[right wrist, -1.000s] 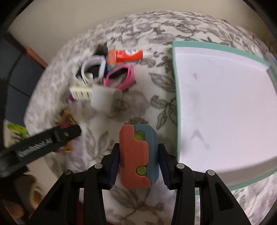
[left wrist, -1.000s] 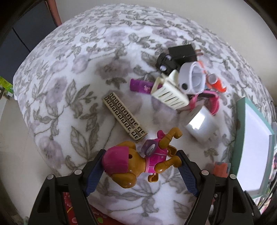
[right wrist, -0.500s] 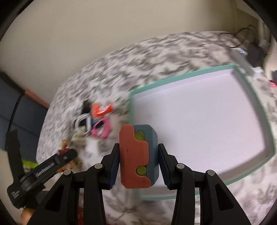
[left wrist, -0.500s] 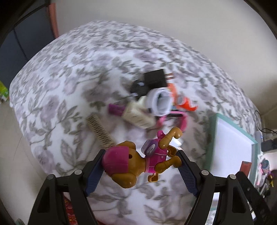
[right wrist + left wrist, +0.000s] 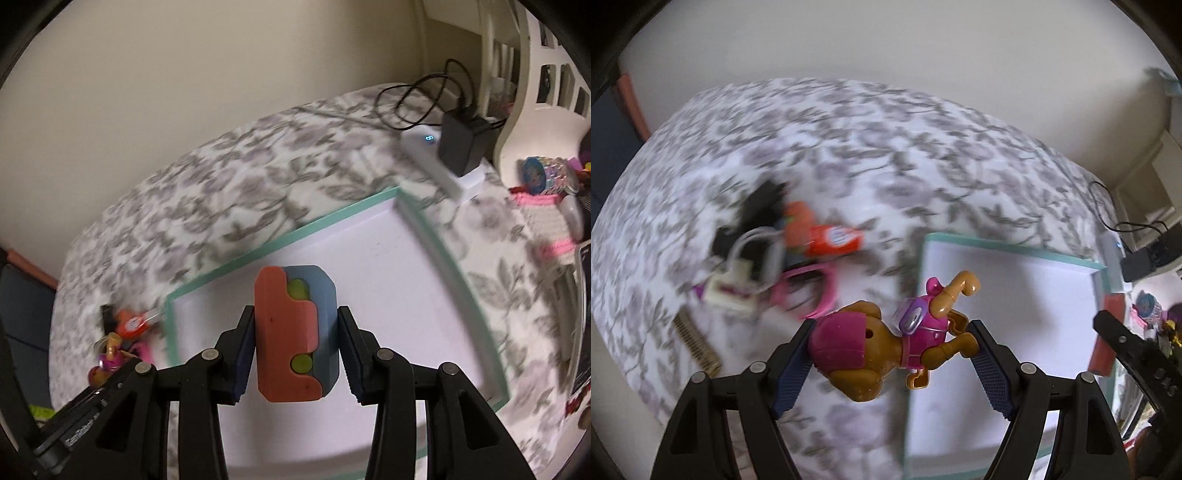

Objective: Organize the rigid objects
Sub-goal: 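Carry pink-and-blue block in right gripper and pink doll in left gripper over tray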

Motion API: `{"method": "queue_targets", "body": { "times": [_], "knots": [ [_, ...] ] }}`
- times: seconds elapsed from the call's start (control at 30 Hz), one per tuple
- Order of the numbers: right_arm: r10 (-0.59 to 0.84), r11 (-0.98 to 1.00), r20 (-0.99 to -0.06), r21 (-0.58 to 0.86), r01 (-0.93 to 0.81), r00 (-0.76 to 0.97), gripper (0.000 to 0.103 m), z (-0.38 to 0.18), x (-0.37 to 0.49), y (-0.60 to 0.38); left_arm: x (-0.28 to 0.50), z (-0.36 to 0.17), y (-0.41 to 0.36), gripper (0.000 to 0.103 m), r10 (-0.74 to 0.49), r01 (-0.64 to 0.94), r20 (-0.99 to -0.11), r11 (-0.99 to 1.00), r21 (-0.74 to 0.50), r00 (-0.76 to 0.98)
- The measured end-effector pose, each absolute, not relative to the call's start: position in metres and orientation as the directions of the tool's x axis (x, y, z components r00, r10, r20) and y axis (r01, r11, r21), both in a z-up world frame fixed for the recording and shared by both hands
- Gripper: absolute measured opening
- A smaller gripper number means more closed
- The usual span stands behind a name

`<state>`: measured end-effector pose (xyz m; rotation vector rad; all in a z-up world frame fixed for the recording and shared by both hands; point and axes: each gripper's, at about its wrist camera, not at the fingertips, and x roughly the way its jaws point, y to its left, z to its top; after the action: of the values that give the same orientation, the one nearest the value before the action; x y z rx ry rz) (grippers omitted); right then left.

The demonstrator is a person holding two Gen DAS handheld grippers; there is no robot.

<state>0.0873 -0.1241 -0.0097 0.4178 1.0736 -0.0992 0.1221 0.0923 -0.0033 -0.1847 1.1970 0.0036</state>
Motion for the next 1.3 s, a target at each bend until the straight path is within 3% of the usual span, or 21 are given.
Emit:
{"method": "queue_targets", "body": {
  "times": [0.8, 1.3],
  "knots": [
    [0.03, 0.928, -0.927, 0.164, 0.333, 0.373, 0.044, -0.064, 0.137, -0.158, 0.184, -0.03, 0.027, 0.082, -0.073, -0.004, -0.931, 0.997, -0.08, 0.357],
    [-0.022, 0.936, -0.94, 0.1, 0.336, 0.341, 0.045, -0.068, 0.139, -0.158, 0.189, -0.047, 0.015, 0.082, -0.08, 0.03, -0.944, 0.997, -0.074, 0.319]
  ]
}}
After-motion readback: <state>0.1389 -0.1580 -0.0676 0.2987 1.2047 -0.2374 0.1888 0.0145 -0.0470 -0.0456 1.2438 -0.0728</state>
